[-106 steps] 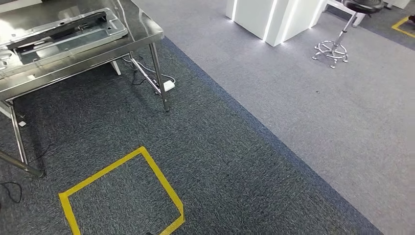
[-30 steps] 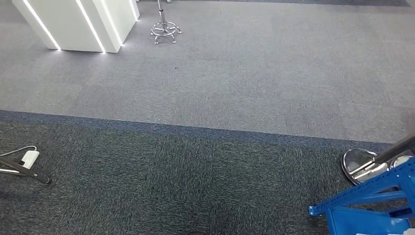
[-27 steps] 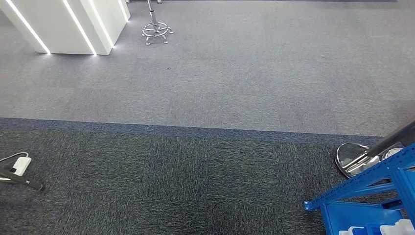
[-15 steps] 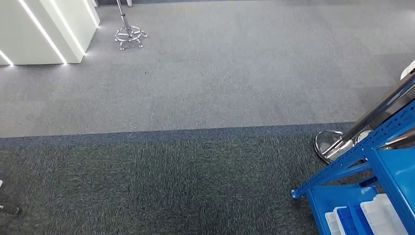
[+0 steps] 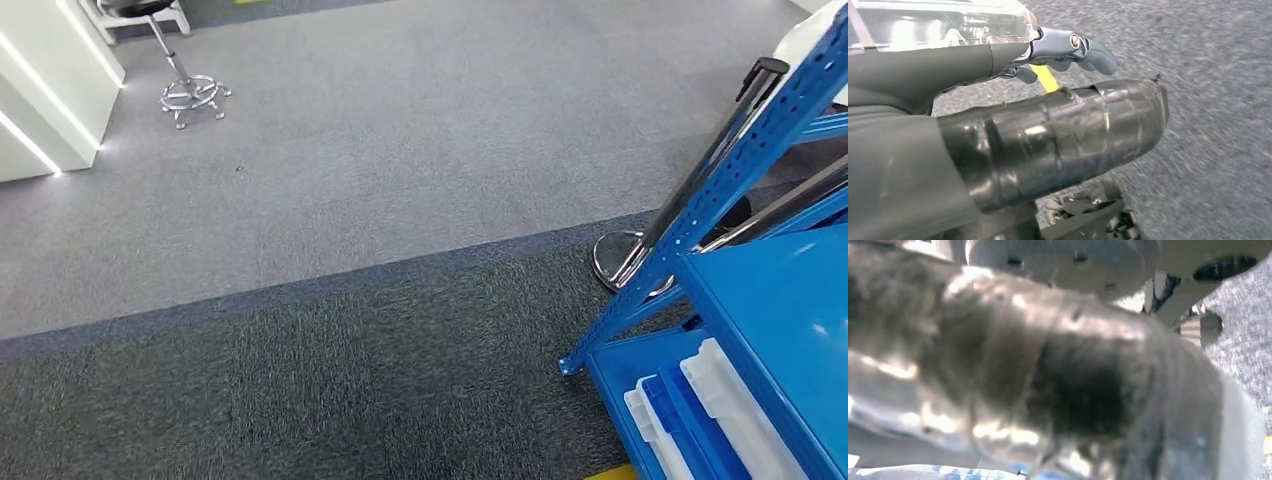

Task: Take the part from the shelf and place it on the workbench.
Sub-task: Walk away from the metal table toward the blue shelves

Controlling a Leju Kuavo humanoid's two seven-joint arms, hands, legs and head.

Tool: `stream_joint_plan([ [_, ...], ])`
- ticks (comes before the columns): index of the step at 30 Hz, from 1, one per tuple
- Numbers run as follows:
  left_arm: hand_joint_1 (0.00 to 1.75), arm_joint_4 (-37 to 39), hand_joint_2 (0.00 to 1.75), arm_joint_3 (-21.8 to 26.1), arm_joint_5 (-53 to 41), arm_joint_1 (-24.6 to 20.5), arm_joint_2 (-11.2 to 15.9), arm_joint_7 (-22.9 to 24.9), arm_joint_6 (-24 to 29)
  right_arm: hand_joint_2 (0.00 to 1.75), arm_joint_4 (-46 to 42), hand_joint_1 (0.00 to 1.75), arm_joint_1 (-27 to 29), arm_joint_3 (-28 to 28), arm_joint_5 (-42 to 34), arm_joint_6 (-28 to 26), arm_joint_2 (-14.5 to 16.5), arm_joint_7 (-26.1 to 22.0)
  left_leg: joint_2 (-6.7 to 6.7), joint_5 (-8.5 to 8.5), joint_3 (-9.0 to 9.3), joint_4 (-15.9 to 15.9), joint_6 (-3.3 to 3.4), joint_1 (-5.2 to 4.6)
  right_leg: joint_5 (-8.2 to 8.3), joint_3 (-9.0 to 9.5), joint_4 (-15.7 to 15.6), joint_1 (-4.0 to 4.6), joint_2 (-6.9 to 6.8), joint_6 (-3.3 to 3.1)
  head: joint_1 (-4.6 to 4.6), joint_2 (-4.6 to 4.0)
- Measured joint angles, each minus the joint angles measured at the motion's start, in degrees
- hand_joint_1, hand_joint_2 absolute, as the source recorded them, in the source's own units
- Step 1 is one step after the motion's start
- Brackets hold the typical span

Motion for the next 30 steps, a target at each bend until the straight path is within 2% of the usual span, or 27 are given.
stream_joint_plan([
  [2,0.00,0.00,0.00,0.00,0.06,0.15,0.00,0.08,-0.06,0.00,0.00,0.00,-0.10,0.00,0.00,-0.08,0.00,0.01,-2.39,-3.98,-3.67,7.99,-0.08,0.09,0.03,-0.06,0.02,0.19,1.06,-0.43,-0.05,0.00],
  [3,0.00,0.00,0.00,0.00,0.10,0.28,0.00,0.12,-0.09,0.00,0.00,0.00,-0.11,0.00,-0.01,-0.11,0.01,0.02,-2.85,-5.10,-5.48,11.57,-0.03,0.08,0.01,-0.07,0.05,0.35,1.74,-0.54,-0.05,0.00],
  [4,0.00,0.00,0.00,0.00,0.13,0.40,0.01,0.15,-0.12,0.00,0.00,0.00,-0.09,0.00,-0.01,-0.15,0.01,0.04,-3.05,-5.06,-6.54,13.35,0.11,0.07,0.00,-0.02,0.07,0.51,2.46,-0.60,-0.05,0.00],
  [5,0.00,0.00,0.00,0.00,0.16,0.47,0.01,0.16,-0.14,0.00,0.00,0.00,-0.07,0.00,-0.01,-0.19,0.02,0.09,-3.18,-3.78,-6.53,12.73,0.36,0.04,-0.01,0.07,0.09,0.64,3.21,-0.63,-0.04,0.00],
  [6,0.00,0.00,0.00,0.00,0.20,0.50,0.02,0.17,-0.17,0.00,0.00,0.00,-0.06,0.00,-0.01,-0.22,0.03,0.14,-3.55,-1.51,-5.47,9.78,0.72,-0.02,-0.02,0.20,0.09,0.73,3.99,-0.63,-0.04,0.00],
  [8,0.00,0.00,0.00,0.00,0.27,0.51,0.08,0.18,-0.25,0.00,0.01,0.00,-0.11,0.00,0.00,-0.32,0.09,0.24,-5.71,2.73,-2.33,1.61,1.59,-0.21,-0.04,0.30,0.14,0.81,5.44,-0.54,-0.03,0.00],
  [9,0.00,0.00,0.00,0.00,0.30,0.48,0.11,0.19,-0.29,0.00,0.01,0.00,-0.14,0.00,0.01,-0.38,0.13,0.27,-6.71,3.78,-1.18,-1.30,1.88,-0.32,-0.02,0.21,0.19,0.77,6.08,-0.36,-0.03,0.00],
  [10,0.00,0.00,0.00,0.00,0.30,0.43,0.15,0.20,-0.31,0.00,0.02,0.00,-0.13,0.00,0.01,-0.43,0.16,0.31,-7.37,4.02,-0.63,-2.74,2.04,-0.42,0.03,0.04,0.21,0.67,6.63,-0.09,-0.02,0.00],
  [12,0.00,0.00,0.00,0.00,0.32,0.26,0.15,0.22,-0.36,0.00,0.04,0.00,0.01,0.00,0.02,-0.49,0.18,0.37,-6.82,4.03,-0.26,-3.40,2.26,-0.49,0.26,-0.23,0.01,0.51,7.58,0.68,-0.03,0.00],
  [13,0.00,0.00,0.00,0.00,0.33,0.20,0.14,0.22,-0.38,0.00,0.05,0.00,0.09,0.00,0.02,-0.52,0.17,0.38,-6.21,4.32,-0.04,-3.89,2.49,-0.40,0.15,-0.37,0.17,0.55,7.10,0.98,-0.01,0.00],
  [15,0.00,0.00,0.00,0.00,0.33,0.18,0.12,0.21,-0.40,0.00,0.07,0.00,0.08,0.00,0.02,-0.61,0.17,0.39,-4.75,4.94,0.33,-4.95,3.14,-0.14,-1.76,-1.76,2.94,0.81,4.37,1.37,0.13,0.00],
  [16,0.00,0.00,0.00,0.00,0.31,0.25,0.13,0.20,-0.41,0.00,0.07,0.00,0.01,0.00,0.02,-0.63,0.16,0.39,-3.94,5.05,0.41,-5.16,3.33,-0.17,-3.50,-3.23,5.96,0.80,2.66,1.46,0.19,0.00],
  [17,0.00,0.00,0.00,0.00,0.31,0.36,0.13,0.20,-0.42,0.00,0.07,0.00,-0.05,0.00,0.02,-0.64,0.16,0.39,-3.16,5.03,0.39,-5.19,3.47,-0.23,-5.32,-5.07,9.59,0.73,1.71,1.63,0.25,0.00],
  [18,0.00,0.00,0.00,0.00,0.31,0.46,0.13,0.21,-0.43,0.00,0.07,0.00,-0.07,0.00,0.02,-0.64,0.15,0.40,-2.31,4.95,0.36,-5.14,3.47,-0.30,-6.57,-6.74,12.92,0.58,1.32,1.83,0.23,0.00],
  [19,0.00,0.00,0.00,0.00,0.32,0.51,0.13,0.21,-0.44,0.00,0.07,0.00,-0.06,0.00,0.02,-0.64,0.14,0.40,-1.50,4.84,0.37,-5.06,3.45,-0.32,-6.87,-7.69,14.85,0.38,1.12,2.05,0.24,0.00],
  [20,0.00,0.00,0.00,0.00,0.32,0.51,0.13,0.22,-0.45,0.00,0.07,0.00,0.00,0.00,0.02,-0.63,0.12,0.40,-0.74,4.71,0.39,-4.94,3.38,-0.32,-6.07,-7.56,14.67,0.17,0.91,2.26,0.24,0.00],
  [21,0.00,0.00,0.00,0.00,0.32,0.46,0.11,0.22,-0.47,0.00,0.07,0.00,0.06,-0.01,0.02,-0.63,0.09,0.40,-0.09,4.53,0.43,-4.77,3.22,-0.28,-4.37,-6.26,12.27,-0.02,0.51,2.43,0.25,0.00],
  [22,0.00,0.00,0.00,0.00,0.32,0.41,0.09,0.21,-0.50,0.00,0.07,0.00,0.09,-0.01,0.03,-0.62,0.06,0.40,0.49,4.30,0.48,-4.51,3.01,-0.25,-2.40,-4.12,8.28,-0.16,-0.29,2.53,0.25,0.00],
  [24,0.00,0.00,0.00,0.00,0.32,0.34,0.09,0.20,-0.56,0.00,0.07,0.00,-0.01,-0.01,0.05,-0.57,0.05,0.40,1.42,3.73,0.53,-3.95,2.31,-0.46,-0.29,-0.83,2.07,-0.04,-2.42,2.21,0.23,0.00],
  [25,0.00,0.00,0.00,0.00,0.32,0.32,0.11,0.18,-0.57,0.00,0.07,0.00,-0.05,0.00,0.06,-0.55,0.05,0.39,1.82,3.49,0.62,-3.75,1.92,-0.60,-0.12,-0.23,0.78,0.11,-3.00,1.90,0.21,0.00],
  [26,0.00,0.00,0.00,0.00,0.32,0.28,0.12,0.16,-0.57,0.00,0.07,0.00,-0.06,0.00,0.07,-0.52,0.06,0.37,2.23,3.35,0.75,-3.69,1.53,-0.72,-0.29,-0.33,0.73,0.31,-3.01,1.54,0.19,0.00],
  [28,0.00,0.00,0.00,0.00,0.32,0.14,0.11,0.15,-0.56,0.00,0.07,0.00,0.00,0.00,0.07,-0.51,0.06,0.34,2.65,3.05,1.13,-3.58,0.81,-0.57,-0.06,-0.42,0.48,0.24,-1.87,0.87,0.17,0.00],
  [30,0.00,0.00,0.00,0.00,0.32,0.02,0.10,0.15,-0.57,0.00,0.07,0.00,-0.05,-0.01,0.09,-0.52,0.06,0.32,0.54,1.11,0.41,-1.30,0.24,-0.28,0.26,-0.37,0.16,-0.07,-0.79,0.12,0.11,0.00],
])
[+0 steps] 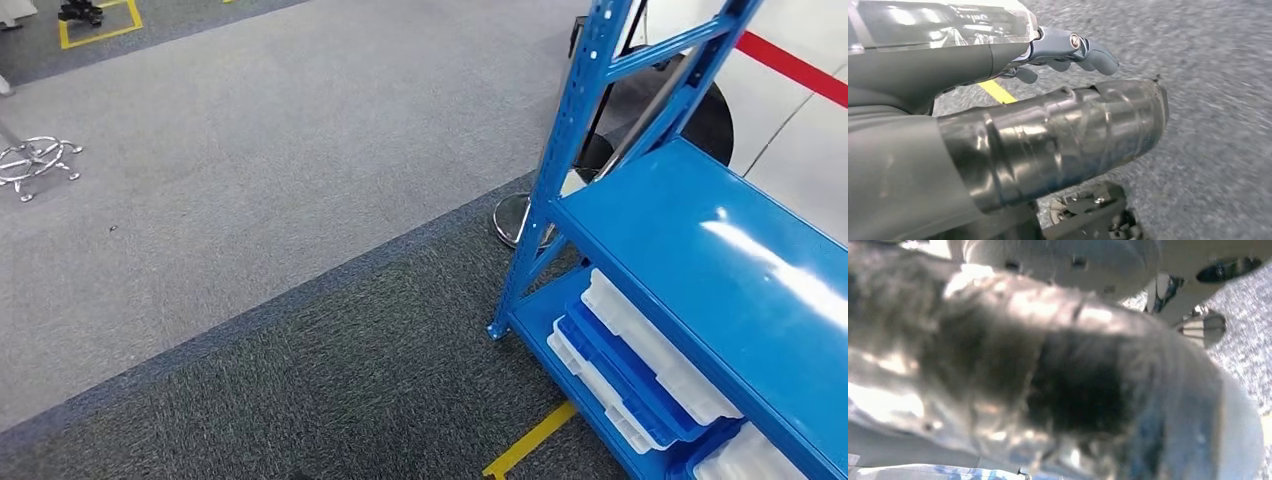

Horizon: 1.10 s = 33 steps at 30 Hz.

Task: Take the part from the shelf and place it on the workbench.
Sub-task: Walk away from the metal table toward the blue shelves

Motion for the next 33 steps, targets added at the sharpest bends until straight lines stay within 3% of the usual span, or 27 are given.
stream_joint_plan([
  [2,0.00,0.00,0.00,0.00,0.04,0.08,0.01,0.01,-0.03,0.00,0.00,0.00,-0.12,0.00,0.06,-0.01,0.00,-0.02,-2.82,-4.02,-3.08,6.97,-0.26,0.15,0.25,-0.16,-0.10,-0.01,1.18,-0.52,-0.09,0.00],
  [3,0.00,0.00,0.00,0.00,0.07,0.19,0.01,0.01,-0.05,0.00,0.00,0.00,-0.14,0.00,0.09,-0.01,0.00,-0.03,-3.35,-5.76,-4.98,11.03,-0.28,0.16,0.32,-0.28,-0.08,0.12,1.85,-0.65,-0.13,0.00],
  [4,0.00,0.00,0.00,0.00,0.11,0.31,0.01,0.02,-0.09,0.00,0.00,0.00,-0.12,0.01,0.12,-0.01,0.00,-0.03,-3.54,-6.49,-6.39,13.89,-0.22,0.15,0.36,-0.33,-0.06,0.25,2.58,-0.72,-0.13,0.00],
  [5,0.00,0.00,0.00,0.00,0.14,0.41,0.01,0.03,-0.11,0.00,0.00,0.00,-0.06,0.00,0.14,-0.01,0.00,-0.02,-3.62,-5.91,-6.80,14.52,-0.07,0.14,0.38,-0.31,-0.04,0.36,3.32,-0.74,-0.13,0.00],
  [7,0.00,0.00,0.00,0.00,0.15,0.47,0.01,0.04,-0.17,0.00,0.00,0.00,0.01,-0.01,0.17,-0.02,0.01,-0.01,-4.35,-1.84,-4.56,9.18,0.49,0.11,0.42,-0.14,0.00,0.51,4.80,-0.70,-0.13,0.00],
  [9,0.00,0.01,0.00,0.00,0.15,0.47,0.08,0.03,-0.18,0.00,0.02,0.00,-0.06,-0.01,0.25,-0.02,0.07,-0.01,-7.26,1.58,-1.30,1.36,1.24,0.07,0.51,-0.22,0.12,0.53,6.09,-0.43,-0.11,0.00],
  [11,0.00,0.01,0.00,0.00,0.15,0.45,0.16,0.01,-0.19,0.00,0.03,0.00,-0.16,-0.01,0.40,-0.01,0.12,-0.03,-9.08,2.25,-0.14,-1.92,1.63,-0.10,0.77,-0.69,0.16,0.33,7.26,0.24,-0.10,0.00],
  [13,0.00,0.01,0.00,0.00,0.15,0.40,0.13,-0.01,-0.21,0.00,0.02,0.00,-0.10,0.01,0.54,-0.02,0.10,-0.07,-7.95,2.56,0.10,-2.49,1.90,-0.08,1.06,-1.03,0.06,0.13,8.18,1.06,-0.11,0.00],
  [15,0.00,0.01,0.00,0.00,0.15,0.34,0.08,-0.02,-0.21,0.00,0.02,0.00,-0.02,0.01,0.63,-0.02,0.07,-0.11,-6.45,3.12,0.44,-3.30,2.52,0.17,-0.18,-1.93,1.73,0.35,6.28,1.51,-0.01,0.00],
  [17,0.00,0.00,0.00,0.00,0.15,0.39,0.07,-0.02,-0.21,0.00,0.02,0.00,-0.10,0.01,0.72,-0.02,0.04,-0.14,-4.76,3.34,0.52,-3.67,2.94,0.20,-3.81,-4.88,7.77,0.52,3.09,1.74,0.14,0.00],
  [19,0.00,0.00,0.00,0.00,0.15,0.57,0.07,-0.01,-0.21,0.00,0.02,0.00,-0.13,0.01,0.77,-0.01,0.04,-0.14,-2.96,3.25,0.41,-3.58,3.00,0.12,-6.69,-8.20,14.68,0.39,1.96,2.08,0.19,0.00],
  [20,0.00,0.00,0.00,0.00,0.15,0.59,0.07,-0.01,-0.21,0.00,0.02,0.00,-0.08,0.00,0.78,-0.01,0.02,-0.14,-2.11,3.15,0.38,-3.50,2.96,0.10,-6.63,-8.65,15.84,0.30,1.76,2.24,0.19,0.00],
  [21,0.00,0.00,0.00,0.00,0.15,0.57,0.07,-0.01,-0.21,0.00,0.02,0.00,-0.02,-0.01,0.80,-0.01,-0.01,-0.14,-1.35,3.02,0.40,-3.40,2.87,0.10,-5.50,-7.90,14.74,0.21,1.51,2.35,0.20,0.00],
  [24,0.00,0.00,0.00,0.00,0.14,0.39,0.00,-0.01,-0.22,0.00,0.02,0.00,-0.02,-0.01,0.84,-0.01,-0.14,-0.14,0.34,2.31,0.65,-2.85,2.14,-0.06,-0.88,-1.67,3.68,0.23,-0.99,2.06,0.18,0.00],
  [26,0.00,0.00,0.00,0.00,0.13,0.30,-0.02,-0.02,-0.26,0.00,0.02,0.00,-0.12,0.00,0.86,0.03,-0.17,-0.14,1.16,1.84,0.79,-2.57,1.40,-0.36,-0.36,0.05,0.34,0.57,-1.89,1.38,0.13,0.00],
  [28,0.00,0.00,0.00,0.00,0.12,0.15,-0.03,-0.02,-0.32,0.00,0.02,0.00,-0.03,0.01,0.89,0.13,-0.19,-0.14,1.92,1.62,1.13,-2.61,0.81,-0.40,-0.30,-0.02,0.37,0.74,-0.85,0.65,0.11,0.00],
  [29,0.00,0.00,0.00,0.00,0.11,0.06,-0.03,-0.02,-0.35,0.00,0.02,0.00,0.04,0.01,0.89,0.19,-0.19,-0.14,1.64,1.31,1.25,-2.36,0.51,-0.25,-0.21,-0.01,0.23,0.66,-0.36,0.30,0.11,0.00],
  [31,0.00,0.00,0.00,-0.01,0.11,-0.07,-0.04,-0.04,-0.35,0.00,0.02,0.00,0.01,-0.01,0.89,0.25,-0.23,-0.14,-0.48,-0.86,0.12,0.57,0.01,0.03,0.09,0.06,-0.08,0.34,0.61,-0.34,0.04,0.00],
  [33,0.00,0.00,0.00,-0.02,0.11,0.01,-0.04,-0.07,-0.35,0.00,0.02,0.00,-0.08,-0.01,0.89,0.27,-0.26,-0.14,-2.86,-4.58,-3.26,7.74,-0.25,0.19,0.22,-0.05,-0.12,0.36,1.64,-0.68,-0.04,0.00],
])
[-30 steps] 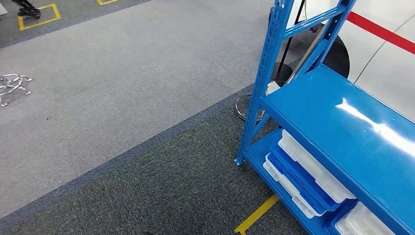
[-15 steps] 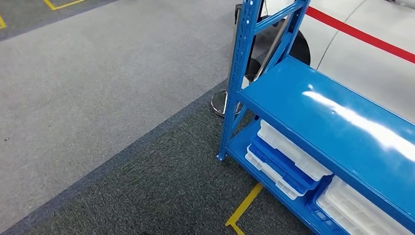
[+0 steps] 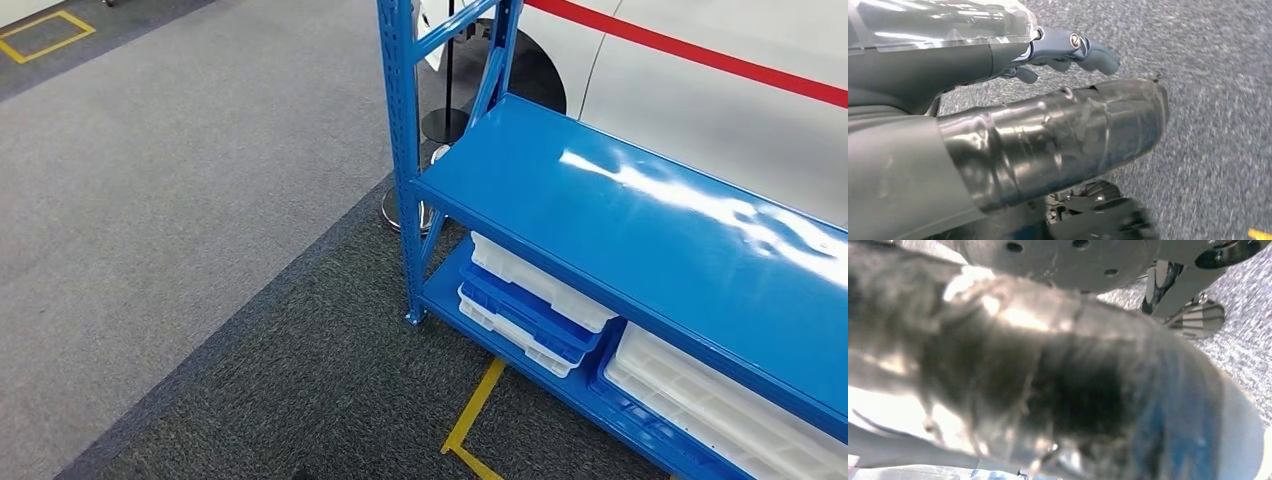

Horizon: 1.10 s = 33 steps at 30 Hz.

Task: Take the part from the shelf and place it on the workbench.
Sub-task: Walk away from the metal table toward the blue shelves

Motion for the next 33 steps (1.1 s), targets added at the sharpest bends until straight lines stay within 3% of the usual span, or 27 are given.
stream_joint_plan([
  [1,0.00,0.00,0.00,0.00,0.00,0.12,0.00,0.00,-0.01,0.00,0.00,0.00,-0.02,0.00,0.00,0.02,-0.01,-0.01,-0.41,-1.23,-1.87,3.63,-0.03,0.03,0.03,-0.03,0.02,0.08,0.62,-0.09,0.00,0.00],
  [2,0.00,0.00,0.00,0.00,0.01,0.24,0.01,0.00,-0.01,0.00,0.00,0.00,-0.01,0.00,0.00,0.04,-0.01,-0.01,-0.61,-1.38,-3.13,5.79,0.03,0.02,0.04,-0.01,0.03,0.17,1.31,-0.12,0.00,0.00],
  [3,0.00,0.00,0.00,0.00,0.01,0.32,0.01,0.00,-0.01,0.00,0.00,0.00,0.01,0.00,0.00,0.05,-0.01,-0.01,-0.75,-0.31,-3.44,5.77,0.20,0.00,0.04,0.06,0.05,0.25,2.04,-0.12,0.00,0.00],
  [5,0.00,0.00,0.00,0.00,0.01,0.35,0.01,0.00,-0.01,0.00,0.00,0.00,0.01,0.00,0.02,0.08,-0.01,0.00,-1.90,4.25,-1.20,-0.39,0.89,-0.10,0.04,0.25,0.06,0.35,3.49,-0.11,0.01,0.00],
  [7,0.00,0.01,0.00,0.00,0.00,0.31,0.06,0.01,-0.02,0.00,0.01,0.00,-0.09,0.00,0.05,0.13,0.04,0.00,-4.45,7.23,1.44,-7.29,1.71,-0.15,0.05,0.10,0.24,0.41,4.75,0.21,0.02,0.00],
  [8,0.00,0.02,0.00,-0.01,-0.01,0.25,0.09,0.02,-0.03,0.00,0.02,0.00,-0.11,0.00,0.07,0.15,0.07,0.01,-5.36,7.62,2.07,-9.02,1.95,-0.22,0.11,-0.11,0.29,0.30,5.32,0.53,0.04,0.00],
  [10,0.00,0.02,0.00,-0.03,-0.03,0.12,0.09,0.05,-0.08,0.00,0.04,0.00,-0.03,0.01,0.09,0.16,0.10,0.03,-5.04,7.56,2.40,-9.83,2.13,-0.34,0.39,-0.53,0.14,0.01,6.44,1.42,0.01,0.00],
  [12,0.00,0.02,0.00,-0.04,-0.05,0.08,0.06,0.07,-0.10,0.00,0.04,0.00,0.07,0.02,0.10,0.16,0.10,0.07,-3.69,8.08,2.79,-10.67,2.54,-0.14,-0.17,-1.06,0.93,0.08,5.35,2.03,0.08,0.00],
  [13,0.00,0.02,0.00,-0.04,-0.05,0.10,0.05,0.07,-0.11,0.00,0.04,0.00,0.03,0.02,0.11,0.16,0.09,0.08,-2.90,8.37,2.93,-11.12,2.77,-0.01,-1.36,-1.93,2.68,0.21,3.95,2.22,0.18,0.00],
  [15,0.00,0.02,0.00,-0.04,-0.05,0.30,0.07,0.07,-0.15,0.00,0.04,0.00,-0.09,0.02,0.13,0.20,0.09,0.09,-1.27,8.51,2.96,-11.34,3.09,-0.10,-5.06,-5.10,9.27,0.19,1.07,2.49,0.36,0.00],
  [17,0.00,0.02,0.00,-0.04,-0.02,0.48,0.07,0.08,-0.19,0.00,0.04,0.00,-0.07,0.02,0.14,0.27,0.08,0.11,0.42,8.37,2.84,-11.15,3.13,-0.22,-7.06,-7.82,14.95,0.01,0.26,2.83,0.34,0.00],
  [18,0.00,0.01,0.00,-0.04,0.00,0.47,0.06,0.08,-0.19,0.00,0.04,0.00,0.00,0.01,0.16,0.31,0.06,0.12,1.19,8.26,2.82,-11.04,3.09,-0.23,-6.50,-7.79,15.10,-0.08,0.05,2.97,0.34,0.00],
  [20,0.00,0.00,0.00,-0.04,0.02,0.38,0.01,0.08,-0.19,0.00,0.04,0.00,0.10,0.00,0.23,0.34,-0.03,0.13,2.50,7.95,2.91,-10.77,2.86,-0.23,-3.10,-4.34,9.17,-0.21,-1.04,3.02,0.34,0.00],
  [22,0.00,0.01,0.00,-0.04,0.03,0.29,-0.03,0.05,-0.21,0.00,0.04,0.00,0.01,0.01,0.32,0.34,-0.10,0.15,3.45,7.51,3.04,-10.44,2.32,-0.45,-0.81,-0.49,2.27,0.03,-3.01,2.54,0.33,0.00],
  [23,0.00,0.01,0.00,-0.04,0.05,0.25,-0.04,0.02,-0.23,0.00,0.04,0.00,-0.03,0.01,0.36,0.33,-0.10,0.16,3.84,7.30,3.13,-10.33,1.96,-0.56,-0.53,0.37,0.58,0.21,-3.60,2.20,0.31,0.00],
  [25,0.00,0.00,0.00,-0.04,0.08,0.12,-0.06,-0.07,-0.32,0.00,0.04,0.00,0.00,0.02,0.40,0.33,-0.10,0.17,4.58,7.09,3.49,-10.33,1.22,-0.66,-0.59,0.32,0.15,0.45,-3.09,1.52,0.30,0.00],
  [26,0.00,0.01,0.00,-0.04,0.09,0.04,-0.08,-0.11,-0.37,0.00,0.04,0.00,0.05,0.02,0.41,0.33,-0.09,0.17,4.60,6.93,3.65,-10.25,0.84,-0.56,-0.46,0.34,0.03,0.35,-2.59,1.13,0.29,0.00],
  [28,0.00,0.01,0.00,-0.04,0.09,-0.05,-0.11,-0.19,-0.43,0.00,0.04,0.00,0.04,0.01,0.43,0.32,-0.08,0.17,2.72,5.20,3.06,-8.27,0.17,-0.32,0.01,0.43,-0.35,0.01,-1.60,0.33,0.23,0.00],
  [30,0.00,0.01,0.00,-0.04,0.11,0.09,-0.10,-0.22,-0.44,0.00,0.04,0.00,-0.07,0.00,0.44,0.31,-0.08,0.17,0.09,1.25,0.27,-1.76,-0.25,-0.18,0.32,0.30,-0.48,-0.09,-0.50,-0.18,0.17,0.00],
  [31,0.00,0.01,0.00,-0.04,0.12,0.20,-0.10,-0.27,-0.48,0.00,0.04,0.00,-0.08,0.00,0.45,0.31,-0.08,0.17,-0.45,-0.54,-1.53,2.18,-0.36,-0.17,0.38,0.16,-0.44,-0.02,0.13,-0.28,0.16,0.00],
  [32,0.00,0.01,0.00,-0.04,0.14,0.32,-0.09,-0.40,-0.57,0.00,0.04,0.00,-0.06,0.00,0.45,0.32,-0.08,0.17,-0.65,-1.41,-2.91,5.13,-0.42,-0.16,0.40,0.06,-0.36,0.04,0.82,-0.32,0.16,0.00],
  [33,0.00,0.01,0.00,-0.04,0.16,0.40,-0.09,-0.65,-0.72,0.00,0.05,0.00,-0.02,0.00,0.48,0.32,-0.08,0.17,-0.72,-1.07,-3.43,6.09,-0.42,-0.16,0.41,0.01,-0.27,0.08,1.52,-0.33,0.16,0.00],
])
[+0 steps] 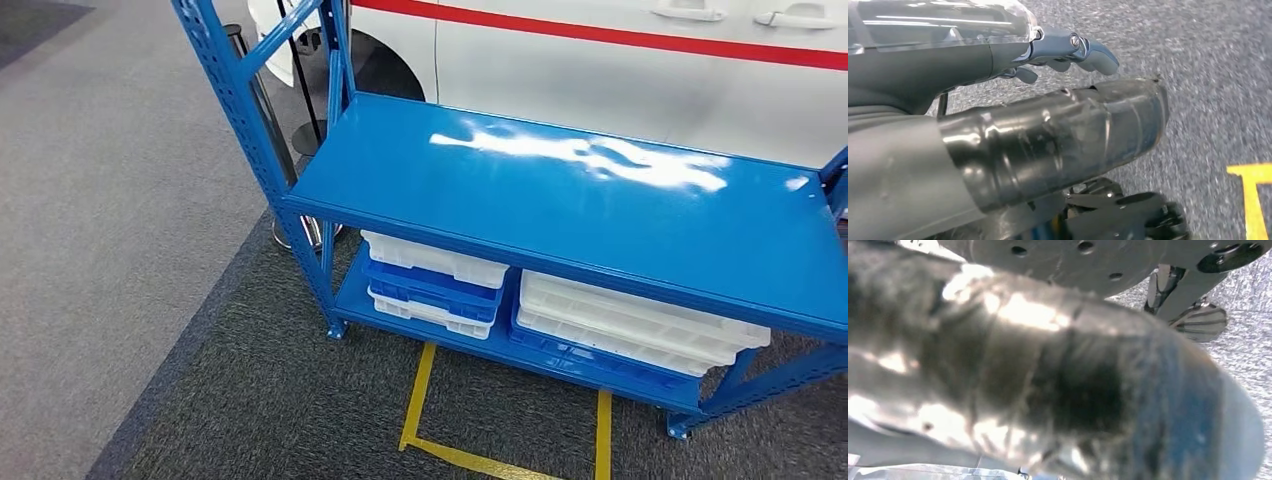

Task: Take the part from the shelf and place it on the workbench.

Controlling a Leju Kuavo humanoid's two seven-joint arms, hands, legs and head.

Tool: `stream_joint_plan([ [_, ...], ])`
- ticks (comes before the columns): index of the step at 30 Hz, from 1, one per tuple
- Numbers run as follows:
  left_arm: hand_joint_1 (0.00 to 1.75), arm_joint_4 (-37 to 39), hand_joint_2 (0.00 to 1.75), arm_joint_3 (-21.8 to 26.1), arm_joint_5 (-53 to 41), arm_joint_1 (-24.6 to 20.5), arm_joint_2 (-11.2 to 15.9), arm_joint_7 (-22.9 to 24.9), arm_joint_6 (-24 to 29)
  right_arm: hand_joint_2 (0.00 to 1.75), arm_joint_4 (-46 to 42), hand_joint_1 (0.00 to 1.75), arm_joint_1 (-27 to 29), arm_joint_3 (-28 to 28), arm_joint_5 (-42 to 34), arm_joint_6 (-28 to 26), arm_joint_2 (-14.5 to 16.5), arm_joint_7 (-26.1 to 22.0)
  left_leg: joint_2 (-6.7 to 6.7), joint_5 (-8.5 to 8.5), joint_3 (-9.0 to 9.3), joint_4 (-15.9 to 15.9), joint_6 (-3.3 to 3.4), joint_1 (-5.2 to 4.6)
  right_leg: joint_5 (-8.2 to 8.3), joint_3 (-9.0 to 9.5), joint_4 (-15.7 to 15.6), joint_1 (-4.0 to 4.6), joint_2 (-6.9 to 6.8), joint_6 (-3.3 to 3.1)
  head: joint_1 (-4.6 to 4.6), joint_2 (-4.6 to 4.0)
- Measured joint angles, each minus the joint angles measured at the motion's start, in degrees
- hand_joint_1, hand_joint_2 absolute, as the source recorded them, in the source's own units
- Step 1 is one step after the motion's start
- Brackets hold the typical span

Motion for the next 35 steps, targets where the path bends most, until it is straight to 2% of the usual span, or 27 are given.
stream_joint_plan([
  [1,0.00,-0.01,0.00,0.00,0.03,0.02,0.00,-0.33,-0.20,0.00,0.01,0.00,0.04,0.00,0.05,0.01,0.01,0.00,-0.09,1.47,0.56,-1.39,0.09,0.01,-0.02,-0.01,0.12,0.01,0.73,0.02,0.01,0.00],
  [2,0.00,-0.01,0.00,0.00,0.07,0.02,0.00,-0.71,-0.43,0.00,0.01,0.00,0.05,0.00,0.10,0.01,0.01,0.00,-0.44,3.67,2.00,-4.71,0.27,0.02,-0.04,0.01,0.24,0.01,1.46,0.06,0.01,0.00],
  [4,0.00,0.00,0.00,0.01,0.13,0.03,0.08,-1.43,-0.99,0.00,0.02,0.00,-0.02,0.00,0.25,0.01,0.06,0.00,-2.68,7.02,5.23,-12.44,0.83,0.07,-0.07,-0.11,0.52,0.07,2.84,0.37,0.03,0.00],
  [6,0.00,0.01,0.00,0.02,0.15,0.00,0.17,-1.97,-1.52,0.00,0.02,0.00,-0.04,0.00,0.39,0.02,0.10,0.00,-4.21,7.71,6.50,-15.83,1.29,-0.01,0.05,-0.49,0.65,0.01,3.94,1.07,0.03,0.00],
  [8,0.00,0.00,0.00,0.02,0.21,-0.09,0.17,-2.29,-1.82,0.00,0.02,0.00,0.11,0.01,0.48,0.01,0.10,0.00,-3.38,7.93,6.70,-16.21,1.81,-0.02,0.27,-0.77,0.51,-0.13,4.80,1.93,0.03,0.00],
  [9,0.00,0.00,0.00,0.02,0.25,-0.11,0.18,-2.37,-1.93,0.00,0.02,0.00,0.19,0.02,0.50,0.01,0.09,0.00,-2.77,8.18,6.87,-16.53,2.22,0.07,0.03,-0.95,0.81,-0.09,4.19,2.25,0.05,0.00],
  [10,0.00,-0.01,0.00,0.02,0.30,-0.12,0.18,-2.42,-2.03,0.00,0.02,0.00,0.22,0.02,0.52,0.00,0.09,0.00,-2.10,8.46,7.03,-16.88,2.66,0.19,-0.82,-1.52,1.95,-0.02,2.95,2.52,0.11,-0.01],
  [12,0.00,-0.01,0.00,0.02,0.34,0.00,0.20,-2.43,-2.23,0.00,0.02,0.00,0.13,0.02,0.60,0.00,0.08,0.00,-0.58,8.71,7.08,-17.24,3.25,0.18,-4.26,-4.16,7.56,0.04,-0.16,2.94,0.23,-0.01],
  [13,0.00,-0.01,0.00,0.02,0.35,0.12,0.20,-2.42,-2.30,0.00,0.02,0.00,0.09,0.02,0.65,0.00,0.08,0.00,0.21,8.67,7.02,-17.21,3.38,0.11,-6.15,-6.02,11.40,-0.04,-0.92,3.16,0.28,-0.01],
  [14,0.00,-0.01,0.00,0.02,0.37,0.23,0.20,-2.39,-2.32,0.00,0.02,0.00,0.08,0.02,0.68,0.00,0.08,0.00,1.05,8.60,6.98,-17.16,3.40,0.06,-7.30,-7.52,14.55,-0.14,-1.21,3.38,0.28,0.00],
  [15,0.00,-0.01,0.00,0.02,0.38,0.27,0.20,-2.32,-2.27,0.00,0.02,0.00,0.12,0.02,0.70,0.00,0.07,0.00,1.84,8.50,6.98,-17.12,3.37,0.03,-7.37,-8.15,16.01,-0.26,-1.37,3.56,0.28,0.00],
  [16,0.00,-0.01,0.00,0.02,0.42,0.26,0.20,-2.22,-2.18,0.00,0.02,0.00,0.18,0.02,0.73,0.00,0.06,0.00,2.55,8.38,7.05,-17.07,3.28,0.02,-6.37,-7.64,15.29,-0.38,-1.60,3.68,0.29,0.00],
  [18,0.00,-0.01,0.00,0.02,0.50,0.17,0.20,-1.84,-1.81,0.00,0.02,0.00,0.25,0.01,0.88,-0.03,0.01,0.00,3.38,8.01,7.35,-16.89,2.87,0.03,-2.78,-3.69,8.18,-0.56,-2.39,3.64,0.29,0.00],
  [19,0.00,-0.01,0.00,0.02,0.54,0.08,0.19,-1.57,-1.49,0.00,0.02,0.00,0.25,0.01,1.05,-0.10,-0.01,0.00,3.66,7.76,7.40,-16.72,2.51,-0.07,-1.57,-1.69,4.54,-0.45,-2.79,3.39,0.27,0.00],
  [20,0.00,0.00,0.00,0.02,0.54,-0.02,0.19,-1.30,-1.15,0.00,0.02,0.00,0.25,0.02,1.26,-0.22,0.00,0.00,3.82,7.56,7.43,-16.58,2.13,-0.17,-0.98,-0.32,2.02,-0.32,-3.04,3.01,0.25,0.00],
  [21,0.00,0.00,0.00,0.02,0.54,-0.15,0.18,-1.06,-0.80,0.00,0.02,0.00,0.27,0.02,1.47,-0.40,0.01,0.00,4.00,7.40,7.42,-16.49,1.78,-0.28,-0.97,0.29,0.87,-0.14,-3.14,2.61,0.21,0.00],
  [22,0.00,0.00,0.00,0.02,0.54,-0.28,0.16,-0.87,-0.52,0.00,0.02,0.00,0.32,0.02,1.62,-0.56,0.01,0.01,4.11,7.34,7.49,-16.48,1.46,-0.37,-1.12,0.28,0.83,0.07,-3.04,2.20,0.18,0.00],
  [24,0.00,-0.01,0.00,0.02,0.51,-0.43,0.13,-0.60,-0.18,0.00,0.02,0.00,0.39,0.02,1.72,-0.81,0.02,0.06,3.86,7.07,7.72,-16.29,0.88,-0.25,-1.03,0.31,0.61,-0.05,-2.81,1.48,0.17,0.00],
  [26,0.00,-0.01,0.87,0.02,0.30,-0.43,0.11,-0.28,0.19,0.00,0.02,0.00,0.27,0.02,1.74,-1.03,0.03,0.50,2.23,4.90,6.47,-13.22,0.34,-0.04,-0.80,0.43,0.25,-0.34,-2.61,0.70,0.14,0.00],
  [28,0.00,0.00,1.75,-0.01,-0.07,-0.32,0.11,0.24,0.79,0.00,0.02,0.00,0.07,0.02,1.74,-1.32,0.04,1.51,0.49,1.06,2.93,-5.81,0.00,0.06,-0.75,0.37,0.20,-0.33,-2.34,0.26,0.09,0.00],
  [29,0.00,0.00,1.75,-0.02,-0.31,-0.24,0.11,0.53,1.06,0.00,0.02,0.00,0.01,0.02,1.74,-1.48,0.04,2.13,0.18,-0.28,1.09,-2.12,-0.08,0.07,-0.78,0.34,0.25,-0.25,-2.15,0.17,0.09,0.00],
  [30,0.00,0.00,1.75,-0.03,-0.48,-0.16,0.11,0.79,1.26,0.00,0.03,0.00,0.00,0.02,1.73,-1.63,0.05,2.68,0.05,-0.53,-0.09,0.04,-0.10,0.07,-0.82,0.36,0.30,-0.18,-1.92,0.13,0.09,0.00],
  [31,0.00,-0.01,1.75,-0.04,-0.65,-0.10,0.11,1.00,1.38,0.00,0.04,0.00,0.00,0.02,1.72,-1.75,0.06,3.12,0.03,0.45,-0.24,-0.07,-0.04,0.07,-0.86,0.42,0.36,-0.13,-1.68,0.11,0.09,0.00],
  [32,0.00,-0.01,1.75,-0.04,-0.79,-0.06,0.11,1.12,1.45,0.00,0.06,0.00,0.00,0.02,1.71,-1.83,0.06,3.41,0.00,2.46,0.69,-2.47,0.08,0.07,-0.92,0.54,0.41,-0.11,-1.42,0.13,0.09,0.00],
  [33,0.00,0.00,1.75,-0.04,-0.89,-0.05,0.11,1.19,1.54,0.00,0.08,0.00,-0.01,0.02,1.71,-1.86,0.06,3.60,-0.09,4.91,2.37,-6.49,0.28,0.07,-0.99,0.68,0.46,-0.10,-1.17,0.22,0.09,0.00],
  [34,0.00,0.00,1.75,-0.05,-1.01,-0.07,0.11,1.25,1.63,0.00,0.09,0.00,-0.02,0.02,1.71,-1.87,0.07,3.74,-0.29,6.68,4.05,-10.46,0.51,-0.01,-1.09,0.76,0.56,0.00,-0.95,0.38,0.09,0.00],
  [35,0.00,0.00,1.75,-0.05,-1.06,-0.08,0.11,1.26,1.68,0.00,0.10,0.00,-0.03,0.02,1.71,-1.87,0.08,3.81,-0.40,7.73,5.06,-12.78,0.63,-0.04,-1.14,0.81,0.59,0.04,-0.84,0.47,0.10,0.00],
])
